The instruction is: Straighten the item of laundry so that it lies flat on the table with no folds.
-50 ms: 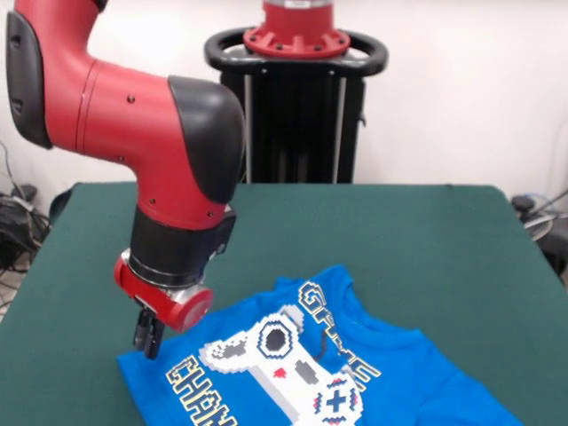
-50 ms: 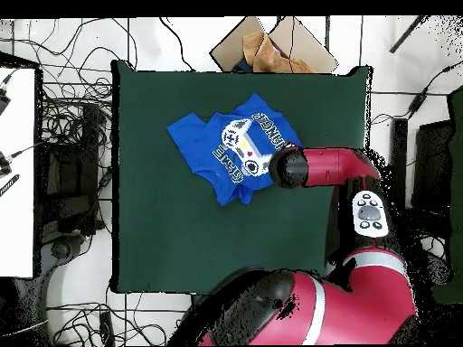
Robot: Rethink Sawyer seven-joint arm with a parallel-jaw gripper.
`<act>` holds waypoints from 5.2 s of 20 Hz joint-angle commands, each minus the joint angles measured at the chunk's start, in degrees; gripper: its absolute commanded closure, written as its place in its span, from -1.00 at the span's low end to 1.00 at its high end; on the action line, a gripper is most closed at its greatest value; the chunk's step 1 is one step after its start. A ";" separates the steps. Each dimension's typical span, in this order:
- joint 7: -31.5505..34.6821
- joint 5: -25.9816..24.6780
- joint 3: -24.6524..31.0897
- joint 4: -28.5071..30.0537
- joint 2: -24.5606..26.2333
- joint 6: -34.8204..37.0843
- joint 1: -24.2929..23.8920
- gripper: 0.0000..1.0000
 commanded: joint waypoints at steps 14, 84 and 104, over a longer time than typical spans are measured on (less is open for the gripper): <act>-8.81 -0.98 7.79 -0.64 8.20 0.29 -0.37 1.00; 13.45 -15.50 -25.56 -19.66 21.01 -11.65 22.50 1.00; -1.54 -10.15 -14.86 -15.67 16.02 -9.57 14.90 1.00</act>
